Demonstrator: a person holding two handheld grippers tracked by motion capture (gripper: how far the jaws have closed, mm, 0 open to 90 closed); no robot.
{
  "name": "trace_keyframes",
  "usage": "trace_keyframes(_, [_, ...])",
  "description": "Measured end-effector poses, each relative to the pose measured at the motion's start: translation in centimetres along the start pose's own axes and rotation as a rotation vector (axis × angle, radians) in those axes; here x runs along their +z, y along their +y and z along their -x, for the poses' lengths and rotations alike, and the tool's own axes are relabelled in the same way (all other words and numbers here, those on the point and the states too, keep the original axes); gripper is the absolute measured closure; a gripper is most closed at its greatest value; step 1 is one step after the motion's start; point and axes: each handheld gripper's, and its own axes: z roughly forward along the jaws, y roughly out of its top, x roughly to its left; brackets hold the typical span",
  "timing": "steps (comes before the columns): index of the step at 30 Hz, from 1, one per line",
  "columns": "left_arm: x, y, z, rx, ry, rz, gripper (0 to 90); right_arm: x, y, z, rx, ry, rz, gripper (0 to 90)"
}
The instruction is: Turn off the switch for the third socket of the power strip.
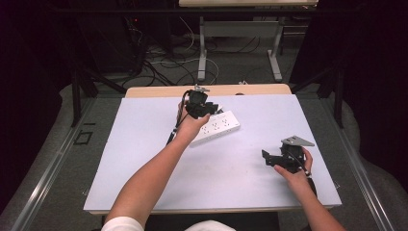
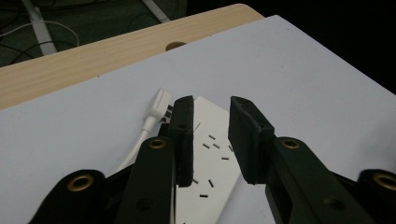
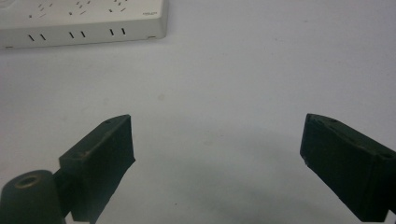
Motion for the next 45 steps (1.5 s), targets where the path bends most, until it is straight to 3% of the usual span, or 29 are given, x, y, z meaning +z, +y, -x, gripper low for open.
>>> trace_keyframes(5, [0.8, 0.2, 0.2, -0.02, 0.005, 0.009, 74.6, -0.1, -0.1, 0.0, -0.009, 0.009, 0.0, 10.3])
trace_keyframes(22, [3.2, 0.6, 0.5, -0.003, 0.003, -0.011, 84.7, -0.7, -0.5, 0.2, 0.007, 0.027, -0.004, 14.3])
trace_keyframes(28, [3.8, 0.6, 0.3, -0.006, 0.0, -0.015, 89.7, -0.9, -0.5, 0.3, 0.017, 0.027, -0.003, 14.2])
trace_keyframes(35, [4.7, 0.3, -0.2, -0.006, -0.004, -0.032, 90.0, -0.7, -0.6, 0.5, 0.023, 0.039, -0.018, 14.3])
trace_keyframes(45, [6.4, -0.3, -1.0, -0.003, -0.014, -0.044, 90.0, -0.8, -0.8, 0.6, 0.039, 0.022, -0.021, 13.0])
